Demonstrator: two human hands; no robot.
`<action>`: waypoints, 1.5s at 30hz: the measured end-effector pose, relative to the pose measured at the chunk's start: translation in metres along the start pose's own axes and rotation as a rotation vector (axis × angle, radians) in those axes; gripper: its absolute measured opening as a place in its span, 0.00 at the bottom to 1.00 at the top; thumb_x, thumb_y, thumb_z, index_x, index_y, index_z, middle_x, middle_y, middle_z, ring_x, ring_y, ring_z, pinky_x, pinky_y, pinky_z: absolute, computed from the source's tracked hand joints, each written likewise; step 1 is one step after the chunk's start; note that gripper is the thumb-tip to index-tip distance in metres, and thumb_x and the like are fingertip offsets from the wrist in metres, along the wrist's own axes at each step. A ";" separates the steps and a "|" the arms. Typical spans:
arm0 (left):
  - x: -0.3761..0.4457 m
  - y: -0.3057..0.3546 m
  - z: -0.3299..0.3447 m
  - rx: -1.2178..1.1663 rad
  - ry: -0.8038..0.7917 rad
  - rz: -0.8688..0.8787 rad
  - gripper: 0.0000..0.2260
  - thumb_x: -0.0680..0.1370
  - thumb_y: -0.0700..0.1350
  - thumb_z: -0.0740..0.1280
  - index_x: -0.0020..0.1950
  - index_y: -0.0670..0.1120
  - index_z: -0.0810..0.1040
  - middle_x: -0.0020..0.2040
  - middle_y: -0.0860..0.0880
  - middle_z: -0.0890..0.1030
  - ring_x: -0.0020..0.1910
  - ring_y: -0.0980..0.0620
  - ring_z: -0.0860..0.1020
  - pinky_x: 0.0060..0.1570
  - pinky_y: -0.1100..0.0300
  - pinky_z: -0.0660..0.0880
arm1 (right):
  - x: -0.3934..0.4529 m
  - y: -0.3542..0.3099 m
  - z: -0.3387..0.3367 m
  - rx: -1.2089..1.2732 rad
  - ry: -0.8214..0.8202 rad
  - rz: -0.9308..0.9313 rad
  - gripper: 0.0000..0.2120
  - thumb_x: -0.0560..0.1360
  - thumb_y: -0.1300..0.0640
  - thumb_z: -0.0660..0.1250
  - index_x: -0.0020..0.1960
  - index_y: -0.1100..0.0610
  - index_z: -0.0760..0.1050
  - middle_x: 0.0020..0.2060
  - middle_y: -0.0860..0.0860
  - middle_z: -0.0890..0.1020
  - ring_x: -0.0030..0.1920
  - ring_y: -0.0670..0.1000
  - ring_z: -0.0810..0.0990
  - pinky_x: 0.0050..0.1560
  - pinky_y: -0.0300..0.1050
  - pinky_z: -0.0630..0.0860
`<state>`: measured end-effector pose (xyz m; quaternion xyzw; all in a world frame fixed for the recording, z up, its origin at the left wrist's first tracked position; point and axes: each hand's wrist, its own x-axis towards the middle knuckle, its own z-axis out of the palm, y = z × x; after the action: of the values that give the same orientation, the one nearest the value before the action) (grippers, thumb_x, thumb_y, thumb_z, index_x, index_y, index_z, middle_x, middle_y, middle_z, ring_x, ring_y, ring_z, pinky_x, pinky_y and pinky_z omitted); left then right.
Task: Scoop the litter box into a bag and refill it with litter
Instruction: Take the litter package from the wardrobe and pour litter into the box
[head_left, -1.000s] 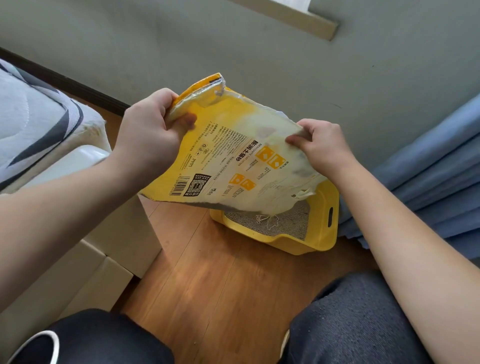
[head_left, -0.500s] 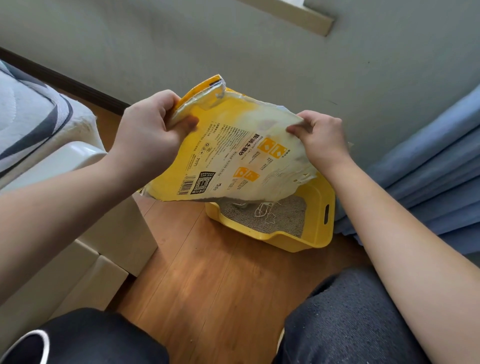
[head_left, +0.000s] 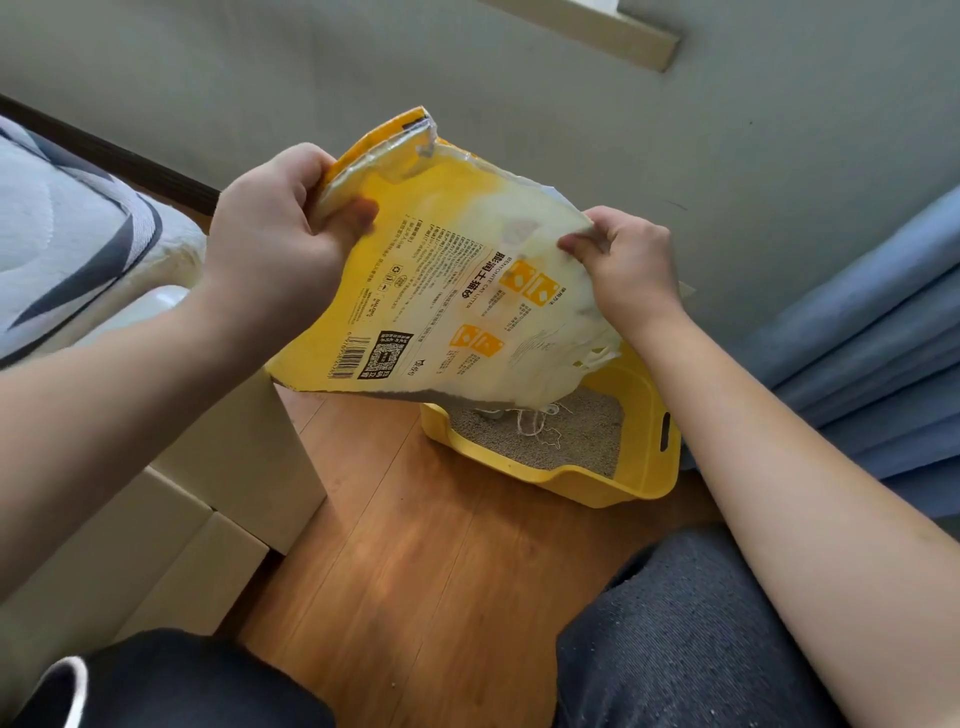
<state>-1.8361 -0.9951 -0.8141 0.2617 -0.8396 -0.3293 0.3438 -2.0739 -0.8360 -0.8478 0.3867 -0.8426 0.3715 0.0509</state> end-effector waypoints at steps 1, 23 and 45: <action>0.001 -0.001 -0.001 -0.001 0.005 -0.010 0.10 0.79 0.51 0.66 0.51 0.44 0.77 0.44 0.44 0.80 0.44 0.45 0.79 0.44 0.42 0.78 | 0.001 -0.001 0.004 -0.001 0.010 -0.002 0.05 0.75 0.52 0.69 0.47 0.52 0.81 0.36 0.47 0.81 0.40 0.50 0.77 0.41 0.43 0.72; 0.005 -0.001 0.025 -0.009 -0.090 0.019 0.11 0.78 0.51 0.68 0.52 0.43 0.78 0.45 0.46 0.82 0.44 0.48 0.81 0.43 0.45 0.80 | -0.001 0.024 -0.022 -0.060 0.062 -0.024 0.07 0.75 0.51 0.68 0.47 0.52 0.82 0.38 0.48 0.83 0.41 0.51 0.79 0.42 0.47 0.75; 0.002 0.004 0.026 -0.008 -0.122 0.016 0.10 0.78 0.50 0.68 0.53 0.44 0.78 0.45 0.45 0.81 0.45 0.45 0.81 0.45 0.45 0.80 | -0.006 0.024 -0.035 -0.117 -0.228 0.122 0.03 0.73 0.53 0.71 0.44 0.52 0.81 0.38 0.48 0.81 0.42 0.50 0.78 0.41 0.41 0.71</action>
<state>-1.8575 -0.9841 -0.8247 0.2331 -0.8598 -0.3449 0.2958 -2.0933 -0.7985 -0.8387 0.3710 -0.8849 0.2779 -0.0454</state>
